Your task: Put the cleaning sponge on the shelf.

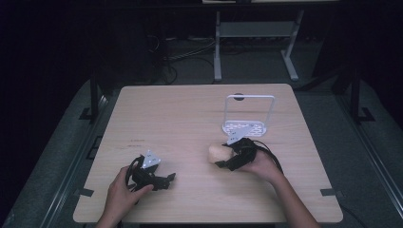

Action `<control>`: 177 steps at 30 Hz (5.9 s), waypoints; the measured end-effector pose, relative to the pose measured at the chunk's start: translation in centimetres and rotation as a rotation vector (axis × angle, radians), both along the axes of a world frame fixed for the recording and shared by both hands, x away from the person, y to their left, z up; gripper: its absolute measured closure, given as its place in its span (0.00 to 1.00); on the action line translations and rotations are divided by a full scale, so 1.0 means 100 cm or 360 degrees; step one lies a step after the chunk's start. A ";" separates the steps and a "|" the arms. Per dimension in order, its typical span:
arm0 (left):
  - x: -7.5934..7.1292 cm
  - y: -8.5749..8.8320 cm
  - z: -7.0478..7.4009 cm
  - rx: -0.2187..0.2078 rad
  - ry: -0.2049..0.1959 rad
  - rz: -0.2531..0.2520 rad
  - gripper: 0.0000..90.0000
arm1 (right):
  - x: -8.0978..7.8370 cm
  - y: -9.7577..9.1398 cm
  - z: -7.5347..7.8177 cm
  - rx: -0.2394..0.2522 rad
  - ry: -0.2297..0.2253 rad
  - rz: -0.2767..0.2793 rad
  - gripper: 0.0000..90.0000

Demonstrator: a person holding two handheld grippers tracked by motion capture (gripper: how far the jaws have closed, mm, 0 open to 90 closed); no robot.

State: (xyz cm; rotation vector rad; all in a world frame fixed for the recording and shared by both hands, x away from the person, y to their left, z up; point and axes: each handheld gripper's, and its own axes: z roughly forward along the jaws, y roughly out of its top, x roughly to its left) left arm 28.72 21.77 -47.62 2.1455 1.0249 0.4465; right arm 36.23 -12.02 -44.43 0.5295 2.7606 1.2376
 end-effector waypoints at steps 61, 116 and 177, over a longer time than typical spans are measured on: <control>0.000 0.000 0.000 0.0001 0.0000 0.0000 0.14 | 0.034 -0.056 0.012 0.0051 -0.0122 -0.0784 0.31; 0.000 0.000 0.000 -0.0001 0.0000 0.0000 0.14 | 0.075 -0.049 -0.018 0.0002 -0.0040 -0.0868 0.28; 0.000 0.000 0.000 0.0006 0.0001 -0.0005 0.14 | 0.014 -0.039 -0.003 -0.0027 -0.0030 -0.0682 1.00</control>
